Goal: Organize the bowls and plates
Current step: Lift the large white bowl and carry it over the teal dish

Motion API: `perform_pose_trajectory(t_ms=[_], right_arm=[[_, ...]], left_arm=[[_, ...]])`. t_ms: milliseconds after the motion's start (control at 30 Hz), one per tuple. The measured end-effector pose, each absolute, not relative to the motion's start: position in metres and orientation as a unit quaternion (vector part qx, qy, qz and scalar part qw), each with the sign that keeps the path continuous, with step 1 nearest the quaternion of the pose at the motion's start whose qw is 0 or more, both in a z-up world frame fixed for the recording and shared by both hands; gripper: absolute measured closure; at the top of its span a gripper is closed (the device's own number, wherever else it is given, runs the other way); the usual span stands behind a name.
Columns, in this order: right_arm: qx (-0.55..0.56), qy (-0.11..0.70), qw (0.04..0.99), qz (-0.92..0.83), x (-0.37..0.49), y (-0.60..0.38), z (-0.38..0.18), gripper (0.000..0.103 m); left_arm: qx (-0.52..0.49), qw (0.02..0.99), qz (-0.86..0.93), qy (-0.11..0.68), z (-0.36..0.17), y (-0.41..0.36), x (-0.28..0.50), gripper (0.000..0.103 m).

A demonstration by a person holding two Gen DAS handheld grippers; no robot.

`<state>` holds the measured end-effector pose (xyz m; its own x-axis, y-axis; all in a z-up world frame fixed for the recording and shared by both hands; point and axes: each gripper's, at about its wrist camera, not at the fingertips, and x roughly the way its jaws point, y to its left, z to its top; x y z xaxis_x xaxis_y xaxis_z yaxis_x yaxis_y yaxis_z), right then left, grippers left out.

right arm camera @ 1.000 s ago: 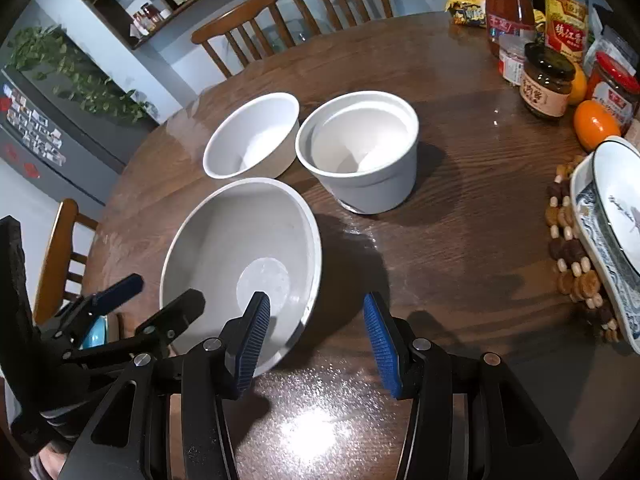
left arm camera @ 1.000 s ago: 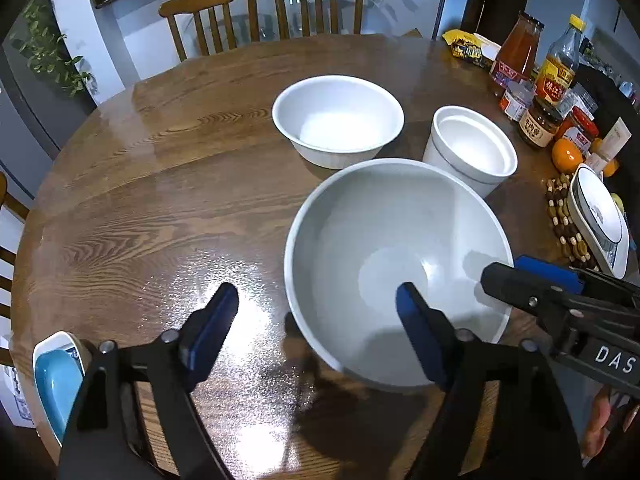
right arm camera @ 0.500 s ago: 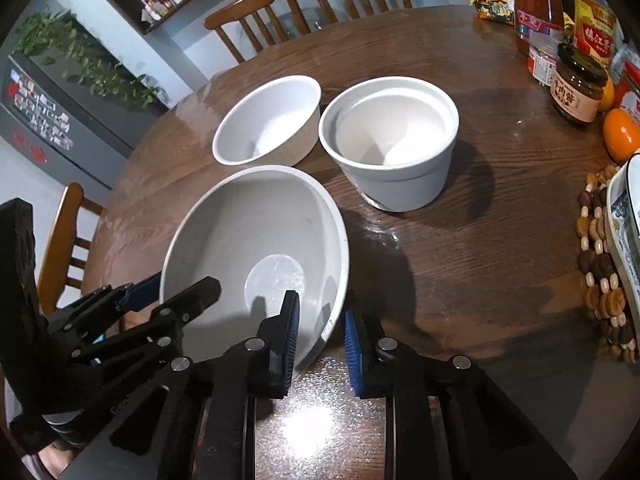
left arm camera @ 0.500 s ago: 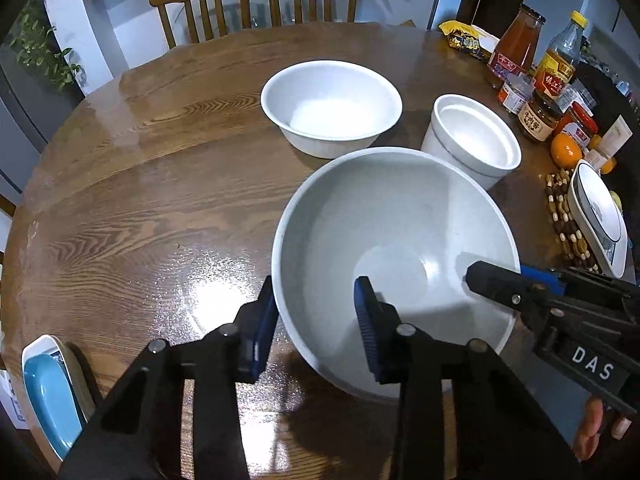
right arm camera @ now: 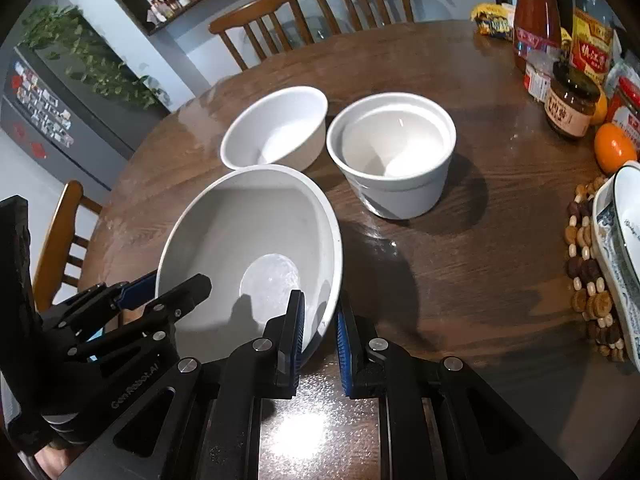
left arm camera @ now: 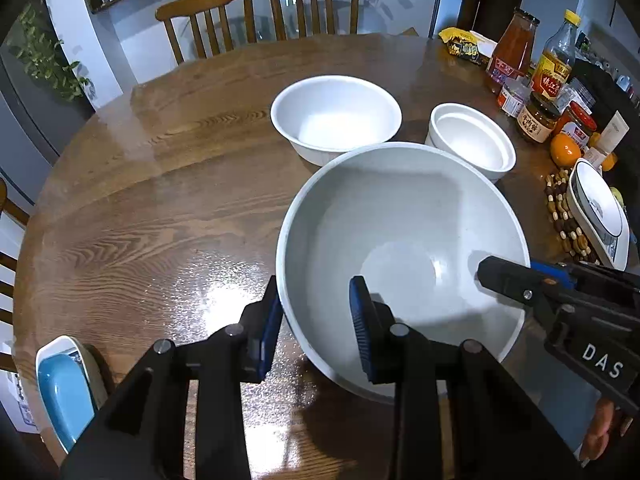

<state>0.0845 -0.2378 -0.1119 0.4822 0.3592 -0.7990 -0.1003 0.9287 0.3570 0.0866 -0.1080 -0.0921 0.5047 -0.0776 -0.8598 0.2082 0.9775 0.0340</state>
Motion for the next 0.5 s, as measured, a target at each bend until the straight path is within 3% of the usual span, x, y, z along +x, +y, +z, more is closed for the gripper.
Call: perform_pose_trajectory(t_ms=[500], right_arm=[[0.113, 0.470, 0.863, 0.151, 0.060, -0.223, -0.088, 0.086]], left_arm=[[0.058, 0.881, -0.071, 0.465, -0.071, -0.090, 0.056, 0.073]])
